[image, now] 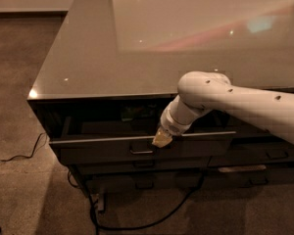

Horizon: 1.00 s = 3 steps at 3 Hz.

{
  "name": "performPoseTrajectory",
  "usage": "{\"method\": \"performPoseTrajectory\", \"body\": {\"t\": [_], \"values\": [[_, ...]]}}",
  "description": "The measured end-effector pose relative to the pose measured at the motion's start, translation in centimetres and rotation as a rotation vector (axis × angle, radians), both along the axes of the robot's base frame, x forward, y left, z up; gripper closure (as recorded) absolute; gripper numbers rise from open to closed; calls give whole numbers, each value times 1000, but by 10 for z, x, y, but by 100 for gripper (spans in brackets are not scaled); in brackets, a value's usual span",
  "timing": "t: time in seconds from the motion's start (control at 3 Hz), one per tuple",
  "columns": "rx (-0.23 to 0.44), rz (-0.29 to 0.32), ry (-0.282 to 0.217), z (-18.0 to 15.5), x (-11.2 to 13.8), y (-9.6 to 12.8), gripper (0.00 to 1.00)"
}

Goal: Open top drawer

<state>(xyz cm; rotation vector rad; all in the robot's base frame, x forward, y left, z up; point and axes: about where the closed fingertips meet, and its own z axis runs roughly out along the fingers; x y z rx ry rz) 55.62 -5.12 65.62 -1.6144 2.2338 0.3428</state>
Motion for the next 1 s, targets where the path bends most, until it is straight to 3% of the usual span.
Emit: {"method": "performPoseTrajectory", "body": {"t": [0.67,1.0], "values": [[-1,24,0,9,-13,2,12],[-9,76,11,32,-37,7,0]]}}
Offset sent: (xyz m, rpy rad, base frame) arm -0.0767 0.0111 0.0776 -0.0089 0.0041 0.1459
